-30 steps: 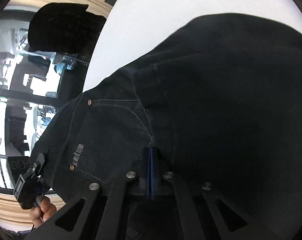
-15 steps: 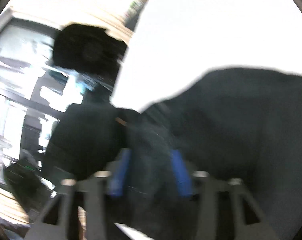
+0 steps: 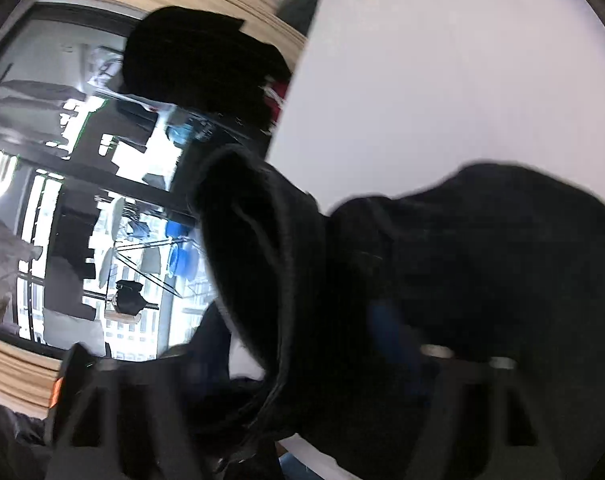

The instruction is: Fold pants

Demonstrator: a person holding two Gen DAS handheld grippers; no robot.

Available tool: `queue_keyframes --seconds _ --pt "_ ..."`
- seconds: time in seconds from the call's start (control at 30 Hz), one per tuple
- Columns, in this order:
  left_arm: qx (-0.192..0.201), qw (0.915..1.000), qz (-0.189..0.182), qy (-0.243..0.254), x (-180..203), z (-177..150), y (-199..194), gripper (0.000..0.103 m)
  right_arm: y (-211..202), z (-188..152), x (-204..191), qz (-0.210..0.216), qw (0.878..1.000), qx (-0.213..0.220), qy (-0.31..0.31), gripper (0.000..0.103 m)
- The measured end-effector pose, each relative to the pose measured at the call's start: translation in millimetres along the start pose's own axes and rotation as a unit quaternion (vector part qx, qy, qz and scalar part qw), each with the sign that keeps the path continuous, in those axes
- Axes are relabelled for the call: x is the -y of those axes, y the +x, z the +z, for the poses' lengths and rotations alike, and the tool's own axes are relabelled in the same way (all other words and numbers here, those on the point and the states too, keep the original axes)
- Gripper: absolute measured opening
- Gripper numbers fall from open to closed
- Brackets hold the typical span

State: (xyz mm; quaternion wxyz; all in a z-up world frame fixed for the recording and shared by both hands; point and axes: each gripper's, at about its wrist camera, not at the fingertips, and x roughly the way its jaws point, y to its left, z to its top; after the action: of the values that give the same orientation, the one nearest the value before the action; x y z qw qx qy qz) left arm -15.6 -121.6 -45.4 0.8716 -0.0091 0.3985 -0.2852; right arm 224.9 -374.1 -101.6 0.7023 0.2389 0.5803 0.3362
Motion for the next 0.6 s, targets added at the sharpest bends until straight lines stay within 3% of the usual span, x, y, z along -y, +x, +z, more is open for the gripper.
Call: queue_keyframes --seconds 0.07,0.3,0.6 --pt "-0.008 1.0000 -0.005 -0.001 7 0 9 0.015 -5 -7 0 -0.017 1.000 0.011 -0.006 0.018" --pt "-0.018 0.9988 -0.029 0.035 45 9 41 0.014 -41 -23 15 -0.037 0.998 0.058 0.000 0.017" --pt "-0.030 0.9912 -0.073 0.107 126 46 106 0.014 -111 -35 74 -0.026 0.992 0.111 0.047 0.016"
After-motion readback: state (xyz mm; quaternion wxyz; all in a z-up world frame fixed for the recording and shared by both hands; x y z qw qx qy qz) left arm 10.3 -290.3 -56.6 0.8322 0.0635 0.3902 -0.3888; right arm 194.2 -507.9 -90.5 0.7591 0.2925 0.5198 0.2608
